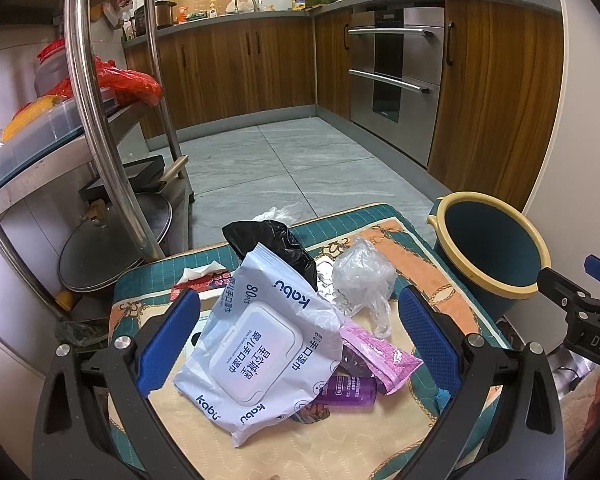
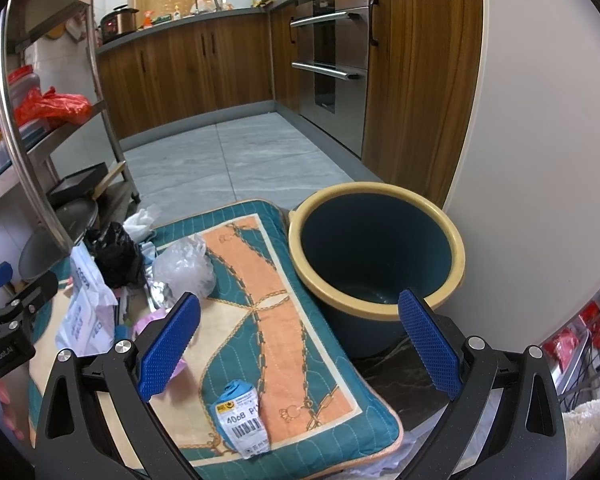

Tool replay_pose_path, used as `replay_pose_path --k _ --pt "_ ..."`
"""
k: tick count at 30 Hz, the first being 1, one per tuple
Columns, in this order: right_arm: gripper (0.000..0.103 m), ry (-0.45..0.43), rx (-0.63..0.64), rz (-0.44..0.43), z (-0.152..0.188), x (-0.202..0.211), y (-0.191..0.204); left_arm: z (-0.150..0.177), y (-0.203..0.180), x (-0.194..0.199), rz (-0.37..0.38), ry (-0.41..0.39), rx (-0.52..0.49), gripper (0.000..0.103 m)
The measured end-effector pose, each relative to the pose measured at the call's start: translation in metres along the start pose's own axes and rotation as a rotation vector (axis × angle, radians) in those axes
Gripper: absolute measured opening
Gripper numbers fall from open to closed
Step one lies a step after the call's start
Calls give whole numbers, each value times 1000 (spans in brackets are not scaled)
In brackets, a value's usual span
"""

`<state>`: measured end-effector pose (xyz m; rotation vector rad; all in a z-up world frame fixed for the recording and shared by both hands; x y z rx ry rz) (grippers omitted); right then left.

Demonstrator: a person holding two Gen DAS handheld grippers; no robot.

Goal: Collect trash

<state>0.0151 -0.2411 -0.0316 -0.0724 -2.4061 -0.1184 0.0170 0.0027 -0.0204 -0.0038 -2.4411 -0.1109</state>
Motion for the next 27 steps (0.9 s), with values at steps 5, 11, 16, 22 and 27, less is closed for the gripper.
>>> replay_pose_path --k 5,11,16,22,27 --pt "98 1 1 -3 0 -1 0 0 1 0 1 0 -2 98" --pt "98 2 3 -3 0 -1 1 0 1 0 0 0 0 98" --pt "98 2 2 -3 0 -1 0 0 1 0 0 1 -1 98" --pt "98 11 10 1 2 -2 0 1 3 0 -1 1 0 98" --pt "98 44 37 -60 9 -6 4 -6 17 0 -66 -26 -54 98"
Point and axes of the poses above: each gripper's, at about its wrist camera, not at the fingertips, and x roughly against the way its jaws point, y to its left, z to its underside, the point moved 2 cm from there along -x, roughly the way its jaws point, and after that the axes turned 2 degrees about -x, right-handed, at the moved point
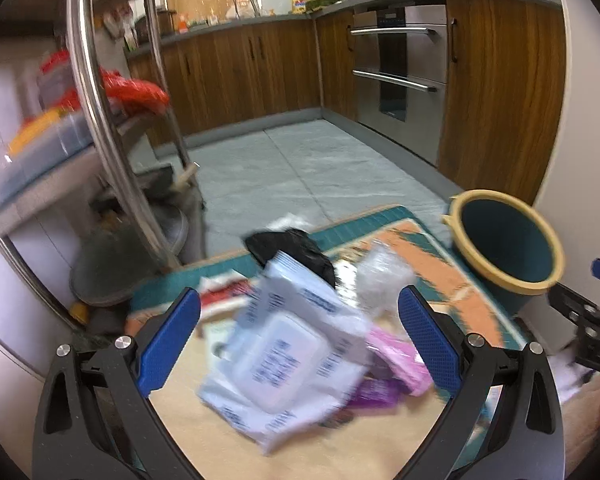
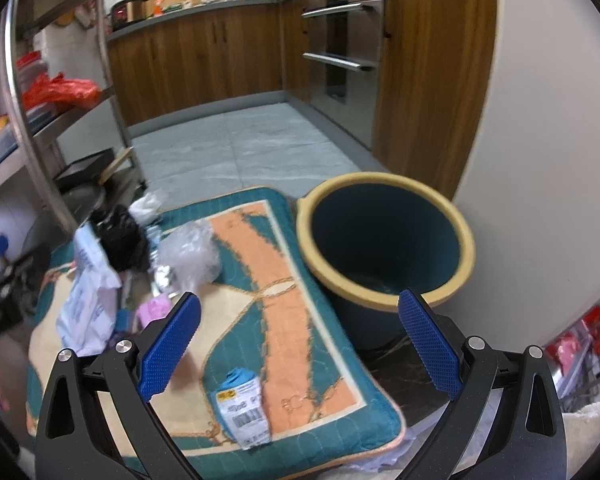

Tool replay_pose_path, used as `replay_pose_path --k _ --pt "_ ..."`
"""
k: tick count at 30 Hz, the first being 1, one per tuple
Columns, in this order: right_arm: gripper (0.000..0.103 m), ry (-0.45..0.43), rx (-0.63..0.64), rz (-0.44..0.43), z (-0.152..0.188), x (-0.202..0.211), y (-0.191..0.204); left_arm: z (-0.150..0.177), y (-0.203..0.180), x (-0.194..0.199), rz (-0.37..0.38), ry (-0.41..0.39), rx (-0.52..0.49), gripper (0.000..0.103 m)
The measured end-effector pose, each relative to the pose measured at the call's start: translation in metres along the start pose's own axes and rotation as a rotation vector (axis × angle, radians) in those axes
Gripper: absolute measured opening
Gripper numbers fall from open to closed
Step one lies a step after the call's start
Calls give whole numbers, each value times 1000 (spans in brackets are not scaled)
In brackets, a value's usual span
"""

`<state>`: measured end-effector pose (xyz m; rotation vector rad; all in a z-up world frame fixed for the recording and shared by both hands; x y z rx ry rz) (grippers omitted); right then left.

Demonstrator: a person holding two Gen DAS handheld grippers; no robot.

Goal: Collect trash
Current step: 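Grasp the blue barcode parcel with right gripper while left gripper grasps the white wipes pack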

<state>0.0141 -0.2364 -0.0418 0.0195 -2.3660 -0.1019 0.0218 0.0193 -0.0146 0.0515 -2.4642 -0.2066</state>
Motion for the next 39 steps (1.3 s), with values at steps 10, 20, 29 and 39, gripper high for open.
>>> replay_pose_path --k 10,20,29,39 --pt "93 216 5 -149 33 -18 11 -1 20 -24 -55 92 31 97" --pt "80 388 98 -165 61 -69 29 -6 -8 -44 5 128 19 97" --pt "40 434 99 -198 63 -79 32 -3 -15 -67 21 180 21 96" --pt "39 385 66 -237 48 -66 33 -1 -34 -98 -41 262 -35 67"
Point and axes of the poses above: each gripper's, at about its wrist camera, not at the fingertips, and x roughly against the way its jaws point, y to its left, z to its underside, the point moved 2 cm from there along -x, roughly the way its jaws point, and after that the axes turned 2 degrees about -x, right-handed, at the moved point
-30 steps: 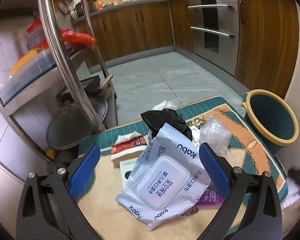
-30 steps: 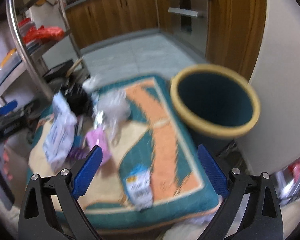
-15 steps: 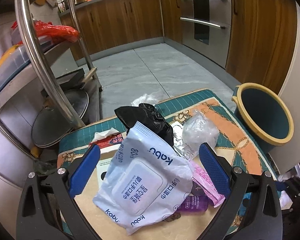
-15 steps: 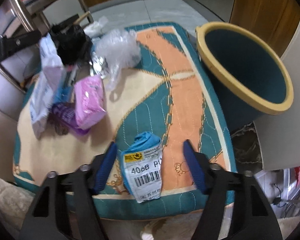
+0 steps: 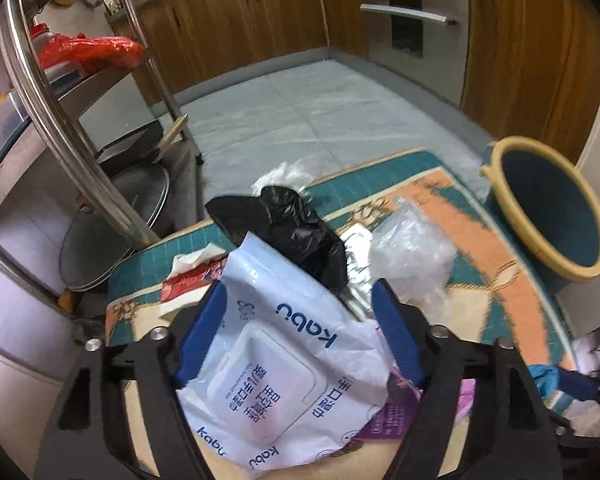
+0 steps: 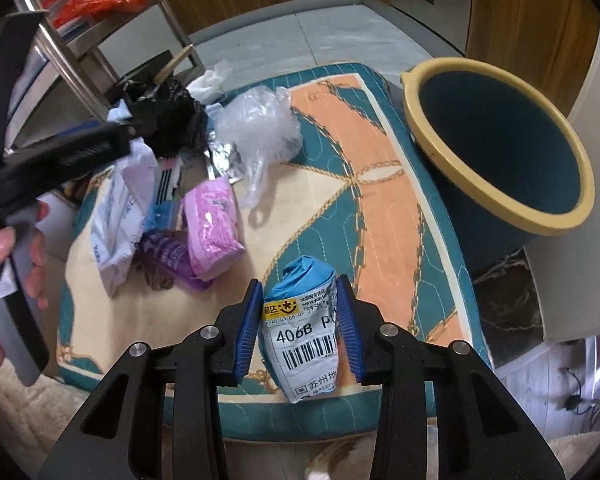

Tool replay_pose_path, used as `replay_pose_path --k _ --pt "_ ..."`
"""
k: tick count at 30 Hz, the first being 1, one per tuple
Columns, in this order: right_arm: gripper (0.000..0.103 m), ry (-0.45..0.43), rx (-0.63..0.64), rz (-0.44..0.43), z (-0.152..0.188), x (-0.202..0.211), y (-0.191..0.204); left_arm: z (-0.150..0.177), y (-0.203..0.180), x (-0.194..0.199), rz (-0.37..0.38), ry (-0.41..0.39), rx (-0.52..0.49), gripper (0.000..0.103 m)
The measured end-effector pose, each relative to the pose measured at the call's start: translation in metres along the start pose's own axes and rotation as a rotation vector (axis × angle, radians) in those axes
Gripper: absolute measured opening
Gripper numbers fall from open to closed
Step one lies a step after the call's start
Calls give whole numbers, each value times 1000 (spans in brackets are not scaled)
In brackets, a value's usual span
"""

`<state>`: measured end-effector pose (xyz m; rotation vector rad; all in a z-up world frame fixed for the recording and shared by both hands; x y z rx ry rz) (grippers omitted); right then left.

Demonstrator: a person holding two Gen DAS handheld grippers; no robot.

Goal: Collect trash
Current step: 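Grasp the blue barcode parcel with right gripper while left gripper grasps the white wipes pack, then carry both items over the teal bin and open both grippers to drop them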

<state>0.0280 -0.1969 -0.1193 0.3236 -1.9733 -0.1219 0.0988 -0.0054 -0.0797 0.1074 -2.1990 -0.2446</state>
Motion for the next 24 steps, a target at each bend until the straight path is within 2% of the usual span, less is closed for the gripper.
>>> replay_pose_path --k 5,7,10,18,24 --pt "39 -35 10 -4 -4 8 0 4 -2 -6 29 51 33 43" --pt "39 -47 11 -5 -4 11 -1 6 -4 -4 60 50 37 27" --pt "39 -68 25 -1 -4 16 1 7 -8 7 65 35 31 18" --pt "39 -165 11 -13 -14 45 0 10 13 57 41 -48 50 11" --pt "39 -242 -7 -46 -27 77 0 2 37 104 50 -158 88 10"
Point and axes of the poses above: each gripper's, at about its wrist camera, not at the fingertips, and x roughly against the way its jaws point, y to its left, z to its underside, the point moved 2 cm from there along -x, roughly the way its jaws point, and after that the axes turned 2 degrees about -x, right-handed, at the moved point
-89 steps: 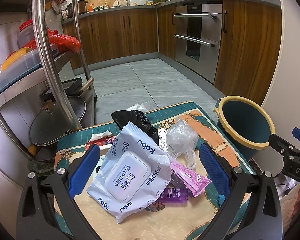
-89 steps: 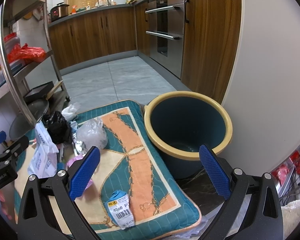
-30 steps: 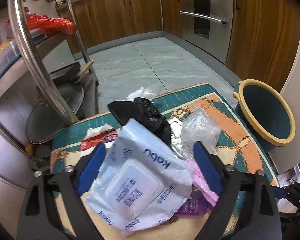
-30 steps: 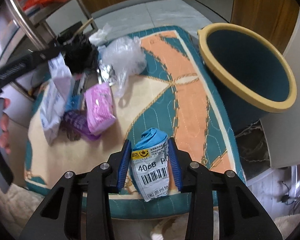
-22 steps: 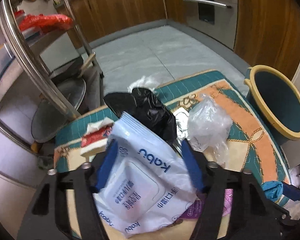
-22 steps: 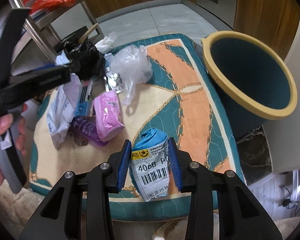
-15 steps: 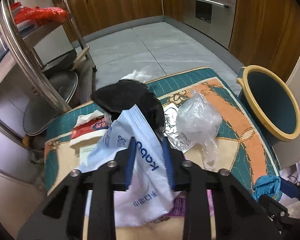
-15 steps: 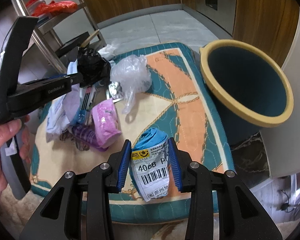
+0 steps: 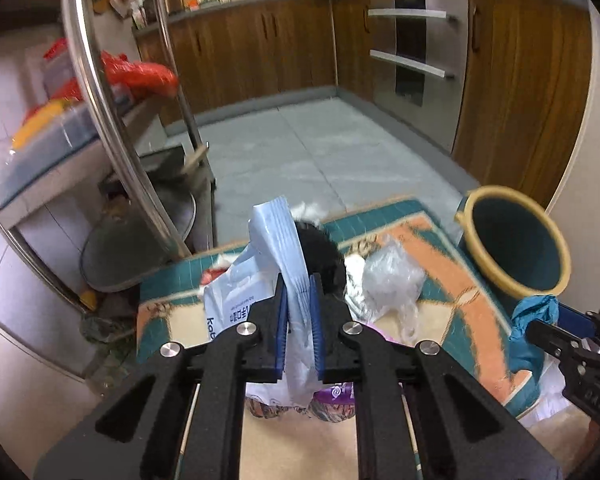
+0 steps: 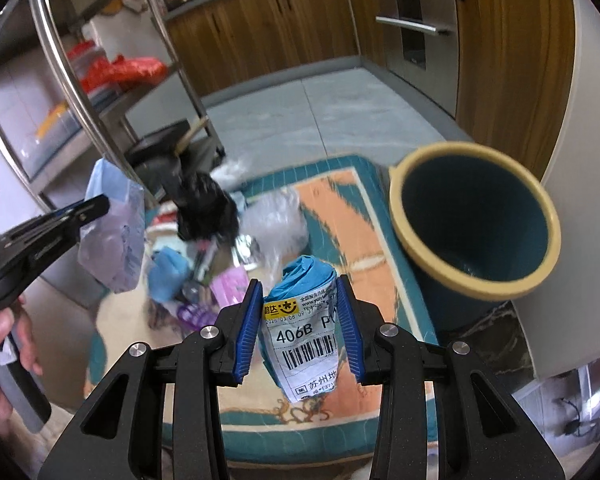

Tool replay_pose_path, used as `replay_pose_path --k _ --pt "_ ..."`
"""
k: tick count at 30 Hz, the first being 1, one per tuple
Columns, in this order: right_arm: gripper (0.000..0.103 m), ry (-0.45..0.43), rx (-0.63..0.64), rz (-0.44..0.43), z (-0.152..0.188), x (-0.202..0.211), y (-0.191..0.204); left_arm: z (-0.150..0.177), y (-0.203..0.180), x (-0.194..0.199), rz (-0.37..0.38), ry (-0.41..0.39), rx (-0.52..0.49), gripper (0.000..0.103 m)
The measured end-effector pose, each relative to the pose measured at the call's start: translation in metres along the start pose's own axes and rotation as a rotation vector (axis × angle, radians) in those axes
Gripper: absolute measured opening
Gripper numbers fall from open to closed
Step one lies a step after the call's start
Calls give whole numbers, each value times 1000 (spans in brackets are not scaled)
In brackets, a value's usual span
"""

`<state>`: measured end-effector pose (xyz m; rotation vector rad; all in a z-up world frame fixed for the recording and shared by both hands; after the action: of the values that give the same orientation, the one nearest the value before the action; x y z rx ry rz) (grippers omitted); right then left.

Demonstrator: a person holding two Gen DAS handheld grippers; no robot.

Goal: Collect trash
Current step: 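Carry both items over the teal bin and open both grippers to drop them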

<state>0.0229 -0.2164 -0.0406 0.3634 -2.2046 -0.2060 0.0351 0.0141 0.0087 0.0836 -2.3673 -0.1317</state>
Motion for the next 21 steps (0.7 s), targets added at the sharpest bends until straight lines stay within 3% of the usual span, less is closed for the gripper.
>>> replay_pose_path --k 5,8,11,17,21 --pt "39 -92 19 -13 -25 30 -1 -19 9 31 27 -105 33 10" --pt "39 -134 29 -22 -42 47 -7 -33 3 48 6 -177 4 10" --pt "39 -181 37 -17 -65 64 -19 -48 -13 63 31 -248 -32 10" --pt "39 -233 32 59 -111 75 -65 -75 -52 81 184 -347 -59 10" --pt "39 -225 15 128 -135 61 -110 -90 -86 78 353 -369 -59 10"
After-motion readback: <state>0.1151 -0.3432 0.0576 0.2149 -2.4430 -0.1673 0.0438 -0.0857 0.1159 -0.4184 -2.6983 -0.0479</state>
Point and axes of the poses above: each gripper's, at about its wrist camera, not at the fingertips, and x roughly against the way its jaws point, y to its left, z to its underside, the point moved 2 cm from there along -x, roughly the way its jaws point, and after that the axes turned 2 degrees about -x, right-handed, at the moved point
